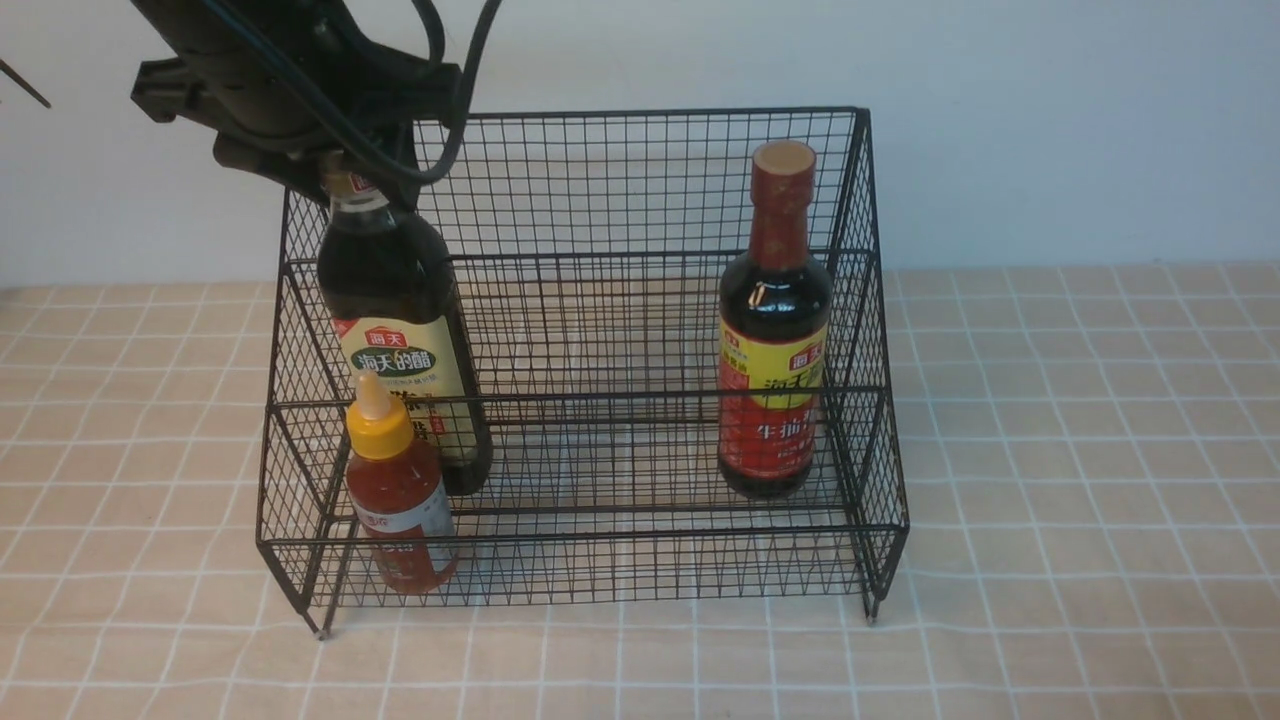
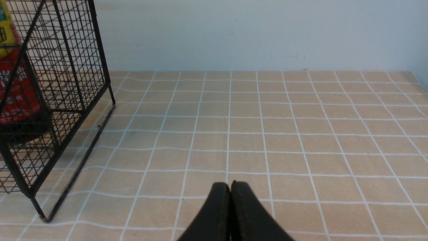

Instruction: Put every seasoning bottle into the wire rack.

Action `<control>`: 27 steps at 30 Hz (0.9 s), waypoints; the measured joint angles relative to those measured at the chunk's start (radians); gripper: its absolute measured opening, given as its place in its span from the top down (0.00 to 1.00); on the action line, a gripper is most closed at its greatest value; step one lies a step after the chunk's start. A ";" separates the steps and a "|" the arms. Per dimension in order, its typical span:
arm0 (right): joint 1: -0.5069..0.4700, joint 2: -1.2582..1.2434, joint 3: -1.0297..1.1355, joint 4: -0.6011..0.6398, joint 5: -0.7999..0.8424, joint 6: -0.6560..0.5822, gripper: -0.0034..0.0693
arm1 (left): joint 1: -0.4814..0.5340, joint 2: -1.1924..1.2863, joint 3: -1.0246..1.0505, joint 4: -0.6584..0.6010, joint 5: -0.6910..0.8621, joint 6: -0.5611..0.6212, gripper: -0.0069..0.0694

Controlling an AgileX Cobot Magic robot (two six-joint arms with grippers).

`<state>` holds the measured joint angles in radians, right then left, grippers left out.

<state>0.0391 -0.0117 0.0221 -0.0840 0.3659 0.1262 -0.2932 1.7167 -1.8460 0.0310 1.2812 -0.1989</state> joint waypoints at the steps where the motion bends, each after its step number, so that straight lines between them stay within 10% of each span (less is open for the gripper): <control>1: 0.000 0.000 0.000 0.000 0.000 0.000 0.97 | 0.000 0.000 0.000 0.000 0.000 0.000 0.49; 14: 0.000 0.000 0.000 0.000 0.000 0.000 0.97 | 0.000 -0.010 -0.003 -0.018 -0.029 -0.001 0.28; 23: 0.000 0.000 0.000 0.000 0.000 0.000 0.97 | 0.000 -0.033 -0.003 0.007 -0.029 0.000 0.29; 27: 0.000 0.000 0.000 0.000 0.000 0.000 0.97 | 0.000 -0.115 -0.014 0.073 -0.025 0.000 0.46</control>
<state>0.0391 -0.0117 0.0221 -0.0840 0.3659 0.1262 -0.2932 1.6013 -1.8599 0.1042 1.2560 -0.1993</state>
